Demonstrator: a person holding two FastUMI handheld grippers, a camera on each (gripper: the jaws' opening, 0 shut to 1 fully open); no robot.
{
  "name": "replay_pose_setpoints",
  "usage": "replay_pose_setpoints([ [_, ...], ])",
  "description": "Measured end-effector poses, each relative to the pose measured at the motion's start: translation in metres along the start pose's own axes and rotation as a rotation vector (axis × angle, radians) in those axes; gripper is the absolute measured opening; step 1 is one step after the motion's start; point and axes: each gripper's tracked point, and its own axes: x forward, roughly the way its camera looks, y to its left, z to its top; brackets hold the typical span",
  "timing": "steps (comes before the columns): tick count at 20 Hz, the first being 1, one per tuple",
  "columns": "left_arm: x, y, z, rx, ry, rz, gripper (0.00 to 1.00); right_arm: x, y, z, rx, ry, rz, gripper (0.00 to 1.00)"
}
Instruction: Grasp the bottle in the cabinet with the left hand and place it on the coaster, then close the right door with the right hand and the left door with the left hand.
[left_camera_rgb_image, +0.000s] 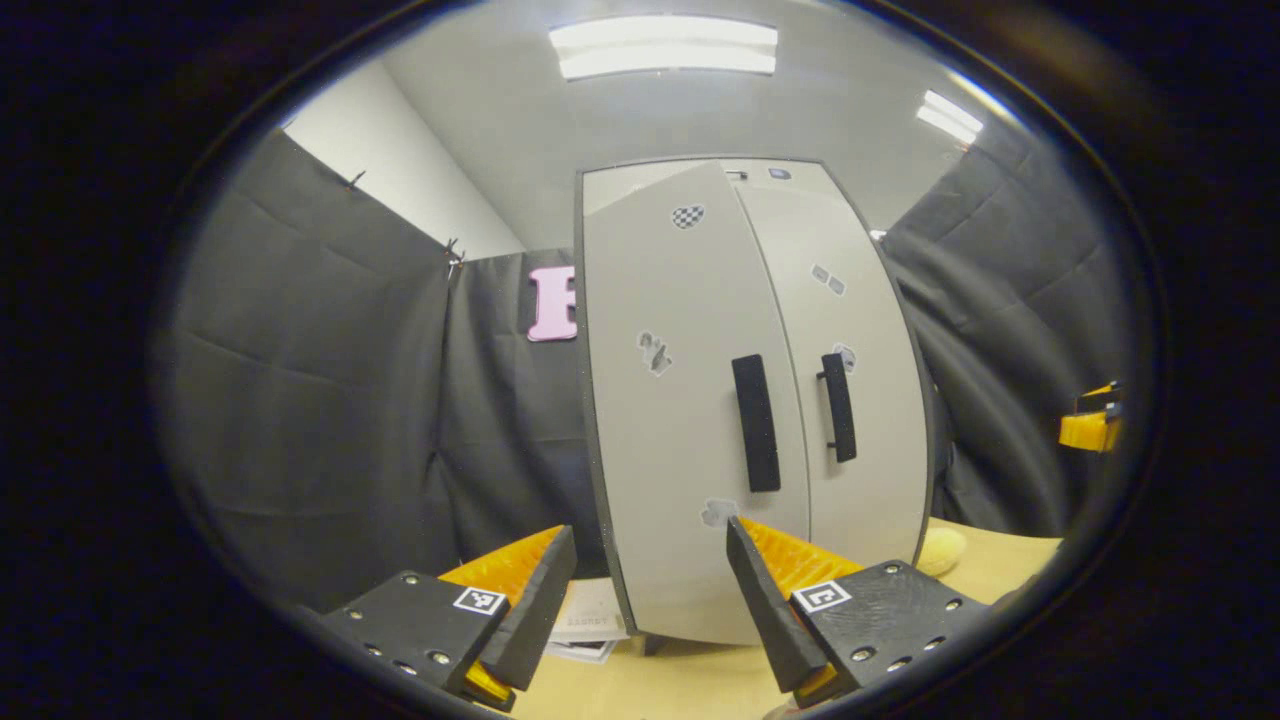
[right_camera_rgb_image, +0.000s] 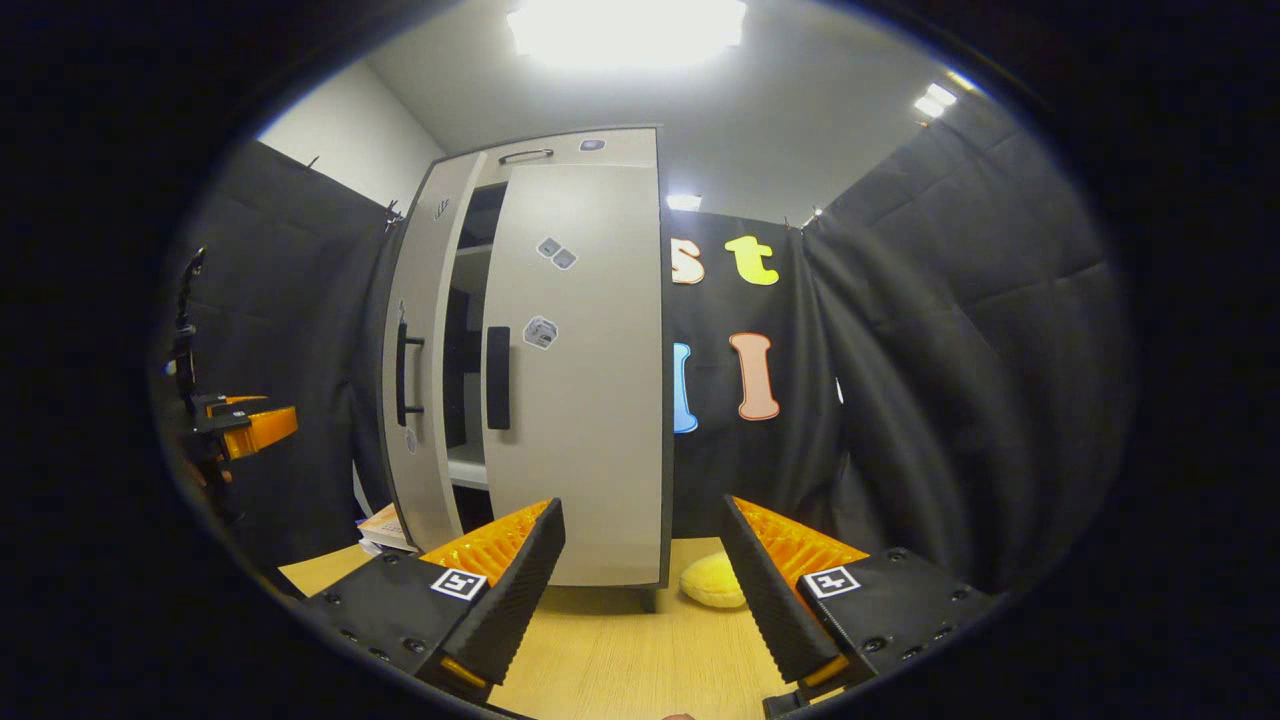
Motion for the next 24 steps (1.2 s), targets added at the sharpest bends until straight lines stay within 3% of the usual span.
replay_pose_setpoints([
  [9, -0.07, 0.065, -0.023, -0.026, 0.022, 0.052, 0.94, -0.034, 0.029, 0.017, 0.007, -0.057, 0.006, 0.98],
  [10, -0.074, 0.069, -0.022, -0.033, 0.021, 0.058, 0.88, -0.039, 0.03, 0.018, 0.001, -0.063, 0.007, 0.99],
  [24, -0.084, 0.067, -0.024, -0.031, 0.025, 0.046, 0.88, -0.066, 0.025, 0.017, -0.025, -0.085, -0.018, 0.99],
])
